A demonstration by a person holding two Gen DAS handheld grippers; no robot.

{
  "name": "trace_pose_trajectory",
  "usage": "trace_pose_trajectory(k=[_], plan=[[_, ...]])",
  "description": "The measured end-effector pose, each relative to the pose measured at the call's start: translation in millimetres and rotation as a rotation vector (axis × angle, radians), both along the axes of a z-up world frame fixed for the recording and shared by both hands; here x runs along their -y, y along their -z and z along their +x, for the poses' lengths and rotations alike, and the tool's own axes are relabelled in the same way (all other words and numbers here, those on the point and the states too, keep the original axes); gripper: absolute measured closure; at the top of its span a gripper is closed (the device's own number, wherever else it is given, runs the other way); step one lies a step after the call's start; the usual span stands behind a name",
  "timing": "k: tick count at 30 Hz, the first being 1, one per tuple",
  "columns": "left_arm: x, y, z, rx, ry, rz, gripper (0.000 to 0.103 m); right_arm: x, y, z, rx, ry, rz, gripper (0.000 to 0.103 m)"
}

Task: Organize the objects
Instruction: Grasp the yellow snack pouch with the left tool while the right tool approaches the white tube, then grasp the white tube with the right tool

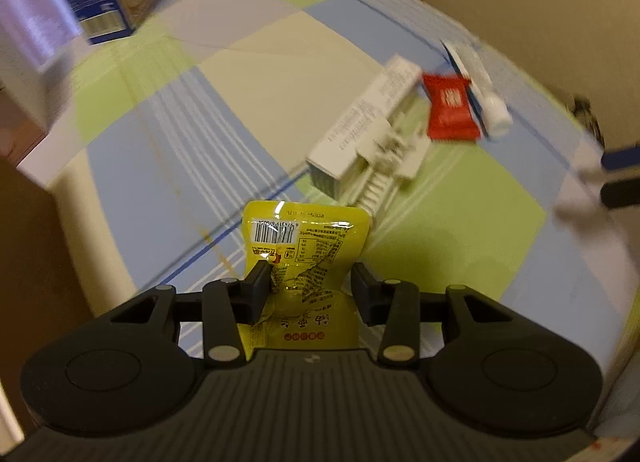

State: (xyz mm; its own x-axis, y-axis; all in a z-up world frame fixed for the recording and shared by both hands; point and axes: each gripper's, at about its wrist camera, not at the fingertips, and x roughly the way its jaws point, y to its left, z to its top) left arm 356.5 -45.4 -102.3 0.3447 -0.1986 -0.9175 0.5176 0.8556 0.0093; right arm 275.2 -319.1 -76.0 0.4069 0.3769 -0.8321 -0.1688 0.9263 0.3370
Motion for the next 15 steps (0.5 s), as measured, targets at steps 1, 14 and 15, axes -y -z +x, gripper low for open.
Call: trace_pose_trajectory(k=[1,14,15], plan=[[-4.3,-5.2,-0.3,0.002,-0.035,-0.028,0.065,0.7,0.3,2.3,0.006,0.004,-0.001,0.027],[-44.6,-48.8,-22.6,0.03,-0.436,-0.272,0.065,-5.9,14.2,63.3,0.109,0.066,-0.01,0.051],[-44.9,-48.1,-24.7,0.028,-0.453,-0.269,0.065,-8.9,16.1,68.5,0.108,0.066,-0.019,0.054]])
